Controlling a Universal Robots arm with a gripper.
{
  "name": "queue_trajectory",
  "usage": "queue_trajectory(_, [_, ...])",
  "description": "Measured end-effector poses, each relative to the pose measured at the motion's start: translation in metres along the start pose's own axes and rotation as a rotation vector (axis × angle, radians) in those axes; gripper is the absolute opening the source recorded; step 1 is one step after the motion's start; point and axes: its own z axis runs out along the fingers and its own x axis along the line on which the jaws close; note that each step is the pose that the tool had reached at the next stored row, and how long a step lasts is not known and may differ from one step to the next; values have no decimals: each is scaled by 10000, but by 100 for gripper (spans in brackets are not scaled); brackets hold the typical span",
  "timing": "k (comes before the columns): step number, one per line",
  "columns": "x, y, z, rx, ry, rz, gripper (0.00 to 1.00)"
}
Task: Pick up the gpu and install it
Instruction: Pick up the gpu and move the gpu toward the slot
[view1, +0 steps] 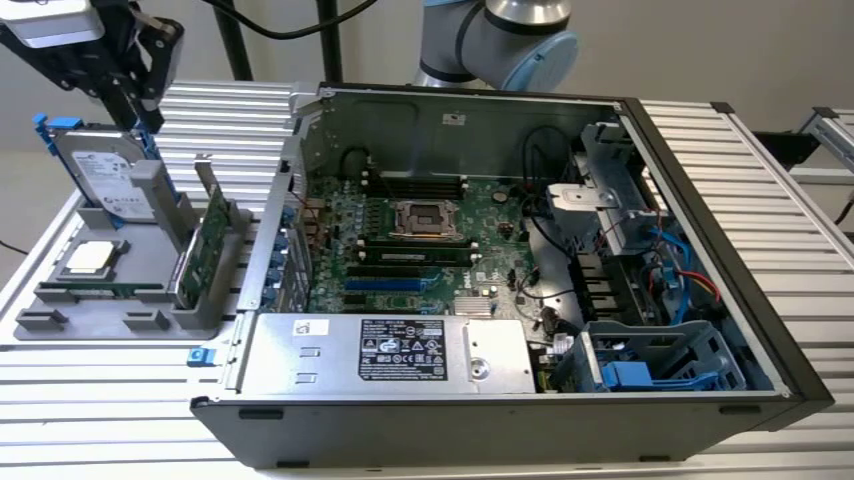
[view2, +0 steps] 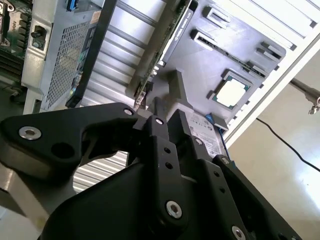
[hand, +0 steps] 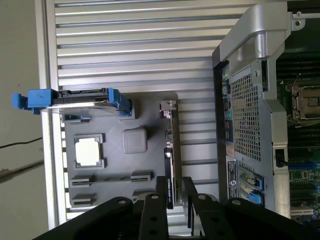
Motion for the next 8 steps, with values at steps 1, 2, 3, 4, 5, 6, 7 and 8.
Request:
queue_trajectory(1, [0, 0, 0, 0, 0, 0, 100])
queue_trajectory(2, [0, 0, 0, 0, 1, 0, 100])
queue_trajectory(3, [0, 0, 1, 0, 2, 0, 100])
queue_trajectory(4, [0, 0, 2, 0, 2, 0, 100])
queue_trajectory(5, [0, 0, 2, 1, 3, 1, 100])
queue_trajectory(6, [-1, 0, 5, 1, 4, 0, 100])
queue_trajectory(7, [-1, 0, 9, 1, 4, -1, 100])
queue_trajectory(8, [-1, -1, 14, 1, 3, -1, 100])
